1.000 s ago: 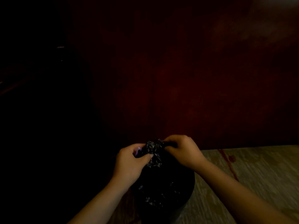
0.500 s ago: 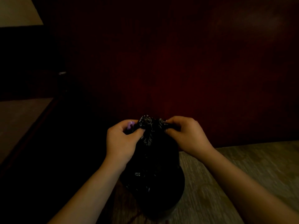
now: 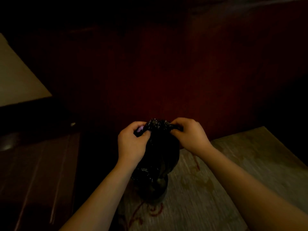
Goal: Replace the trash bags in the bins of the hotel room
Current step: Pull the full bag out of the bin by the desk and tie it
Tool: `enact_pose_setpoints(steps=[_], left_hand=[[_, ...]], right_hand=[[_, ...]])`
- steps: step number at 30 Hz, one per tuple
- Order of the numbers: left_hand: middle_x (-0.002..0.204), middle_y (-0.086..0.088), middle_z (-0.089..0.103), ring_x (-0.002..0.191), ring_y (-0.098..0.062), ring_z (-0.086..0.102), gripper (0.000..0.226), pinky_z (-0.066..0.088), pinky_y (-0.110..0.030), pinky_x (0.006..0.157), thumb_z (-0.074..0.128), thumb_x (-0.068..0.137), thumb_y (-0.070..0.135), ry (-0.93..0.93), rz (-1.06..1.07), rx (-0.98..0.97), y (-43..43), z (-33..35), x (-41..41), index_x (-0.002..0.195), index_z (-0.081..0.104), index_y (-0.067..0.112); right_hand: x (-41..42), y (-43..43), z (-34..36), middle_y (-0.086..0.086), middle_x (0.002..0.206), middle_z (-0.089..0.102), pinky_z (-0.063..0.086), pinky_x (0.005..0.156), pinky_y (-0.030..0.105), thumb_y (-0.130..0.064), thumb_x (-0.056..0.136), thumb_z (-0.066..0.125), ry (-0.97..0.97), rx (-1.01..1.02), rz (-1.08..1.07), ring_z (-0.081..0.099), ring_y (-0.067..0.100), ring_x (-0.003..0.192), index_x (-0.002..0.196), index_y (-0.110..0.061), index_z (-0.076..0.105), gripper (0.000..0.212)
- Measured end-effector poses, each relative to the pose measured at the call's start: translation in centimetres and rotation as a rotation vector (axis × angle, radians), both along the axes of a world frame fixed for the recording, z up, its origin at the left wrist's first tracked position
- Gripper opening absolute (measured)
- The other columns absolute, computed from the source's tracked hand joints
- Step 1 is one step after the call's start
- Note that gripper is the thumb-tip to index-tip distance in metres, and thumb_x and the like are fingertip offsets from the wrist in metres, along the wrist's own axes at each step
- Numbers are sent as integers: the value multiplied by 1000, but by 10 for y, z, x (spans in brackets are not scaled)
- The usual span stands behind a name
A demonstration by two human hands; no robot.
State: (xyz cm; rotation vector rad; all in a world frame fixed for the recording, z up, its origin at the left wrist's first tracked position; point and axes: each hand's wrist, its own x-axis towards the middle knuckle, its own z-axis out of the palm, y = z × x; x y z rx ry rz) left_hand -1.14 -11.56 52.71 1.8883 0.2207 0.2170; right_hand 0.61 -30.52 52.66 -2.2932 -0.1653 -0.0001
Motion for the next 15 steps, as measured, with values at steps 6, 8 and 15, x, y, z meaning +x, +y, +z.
enact_pose_setpoints(steps=[6, 8, 15], left_hand=[[98, 6, 70, 97, -14, 67, 17, 58, -45, 88, 72, 86, 13, 29, -81, -2, -49, 115, -27, 98, 73, 25], [96, 7, 70, 95, -13, 67, 17, 58, -44, 86, 72, 86, 13, 23, -116, -9, -68, 143, -38, 96, 73, 26], [93, 9, 71, 90, -7, 67, 19, 59, -41, 84, 69, 87, 11, 30, -241, -5, -147, 192, -77, 94, 72, 29]], right_hand=[[-45, -49, 114, -7, 87, 68, 58, 64, 39, -21, 95, 62, 19, -9, -111, 65, 11, 69, 105, -25, 68, 12], [-63, -67, 143, -7, 88, 69, 59, 67, 41, -22, 95, 63, 17, -5, -147, 66, 13, 72, 106, -25, 68, 13], [-125, -138, 192, -11, 82, 67, 56, 57, 33, -24, 95, 63, 19, -63, -288, 64, 10, 65, 104, -24, 69, 11]])
